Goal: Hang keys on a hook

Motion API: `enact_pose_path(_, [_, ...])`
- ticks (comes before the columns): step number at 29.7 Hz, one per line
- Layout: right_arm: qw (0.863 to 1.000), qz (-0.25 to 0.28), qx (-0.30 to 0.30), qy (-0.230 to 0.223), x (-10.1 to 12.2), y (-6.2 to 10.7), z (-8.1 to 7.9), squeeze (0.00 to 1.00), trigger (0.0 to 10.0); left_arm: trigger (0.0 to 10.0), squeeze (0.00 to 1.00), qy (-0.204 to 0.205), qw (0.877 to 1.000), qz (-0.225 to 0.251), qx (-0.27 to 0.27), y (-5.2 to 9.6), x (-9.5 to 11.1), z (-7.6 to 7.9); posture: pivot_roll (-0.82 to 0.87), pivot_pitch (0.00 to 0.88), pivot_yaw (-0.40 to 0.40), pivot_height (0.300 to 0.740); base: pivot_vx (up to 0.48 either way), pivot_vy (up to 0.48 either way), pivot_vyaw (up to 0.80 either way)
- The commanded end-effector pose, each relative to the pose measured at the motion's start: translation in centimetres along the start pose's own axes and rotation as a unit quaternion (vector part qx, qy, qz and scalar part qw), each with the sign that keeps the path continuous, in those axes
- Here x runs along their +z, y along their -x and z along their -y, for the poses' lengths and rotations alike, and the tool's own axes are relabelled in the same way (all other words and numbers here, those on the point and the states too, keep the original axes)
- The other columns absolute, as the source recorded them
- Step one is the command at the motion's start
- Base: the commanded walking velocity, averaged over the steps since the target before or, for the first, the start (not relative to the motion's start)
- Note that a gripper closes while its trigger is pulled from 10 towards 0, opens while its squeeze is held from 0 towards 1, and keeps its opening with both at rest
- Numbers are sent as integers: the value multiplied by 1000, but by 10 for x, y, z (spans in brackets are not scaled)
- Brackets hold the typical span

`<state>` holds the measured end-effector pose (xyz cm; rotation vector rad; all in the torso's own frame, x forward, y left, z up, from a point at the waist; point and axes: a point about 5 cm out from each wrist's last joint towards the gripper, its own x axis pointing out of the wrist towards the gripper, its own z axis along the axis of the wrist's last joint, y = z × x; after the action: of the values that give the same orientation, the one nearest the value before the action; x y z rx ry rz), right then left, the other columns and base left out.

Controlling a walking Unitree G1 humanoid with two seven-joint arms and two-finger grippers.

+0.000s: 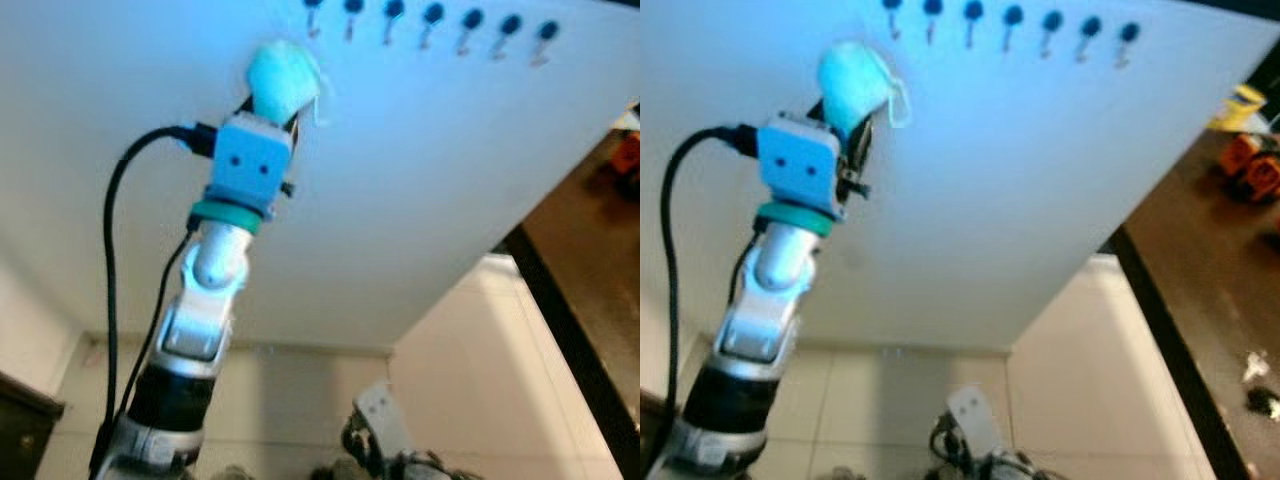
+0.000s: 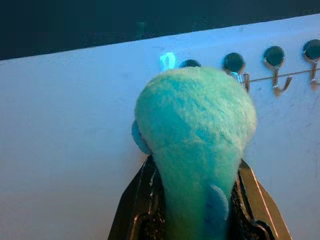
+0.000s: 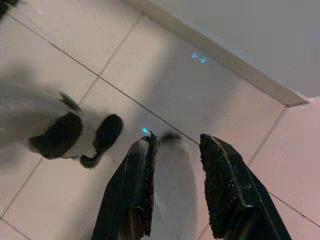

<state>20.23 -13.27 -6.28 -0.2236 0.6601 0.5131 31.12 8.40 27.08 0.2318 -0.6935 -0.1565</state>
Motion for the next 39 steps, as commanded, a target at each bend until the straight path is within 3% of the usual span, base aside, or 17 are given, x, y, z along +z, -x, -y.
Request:
enact_pose_path(1, [1000,-13,-14,-4,-8,5,6,0,10000,10000,0,2,1000,9,-12,1,5,5,-61,82,-32,740,480,0,0])
enact_pose_path(8, [1000,-4,-16,5,-3,3,10,0,10000,10000,0,-17,999,25,-16,8,10,5,-48,86,-43,740,332,0,0])
enact_pose_path(9, [1000,0,-17,9,0,2,12,0,10000,10000,0,-42,998,50,-22,11,15,4,-46,88,-50,740,289,0,0])
enact_pose_path(10, [1000,0,-17,9,0,2,12,0,10000,10000,0,-42,998,50,-22,11,15,4,-46,88,-50,740,289,0,0])
enact_pose_path(12, [1000,4,-17,18,3,1,14,0,10000,10000,0,-118,986,99,-70,30,19,7,-46,93,-55,740,0,0,0])
enact_pose_path(13, [1000,4,-17,18,3,1,14,0,10000,10000,0,-118,986,99,-70,30,19,7,-46,93,-55,740,0,0,0])
enact_pose_path(14, [1000,4,-18,21,3,2,15,0,10000,10000,0,-150,977,108,-104,42,16,9,-47,96,-55,740,0,0,0])
enact_pose_path(18, [1000,3,-20,23,2,2,17,0,10000,10000,0,-179,968,108,-140,57,10,10,-50,104,-55,740,0,0,0])
enact_pose_path(23, [999,-2,-25,23,-3,6,19,0,10000,10000,0,-196,964,105,-146,67,10,6,-52,108,-56,740,0,0,0])
enact_pose_path(35, [999,-4,-23,24,-8,7,16,0,10000,10000,0,-243,957,140,-76,64,24,-15,-56,122,-48,740,0,0,0])
enact_pose_path(39, [999,-3,-26,21,-9,8,16,0,10000,10000,0,-283,946,140,-74,61,34,-24,-56,127,-42,740,0,0,0])
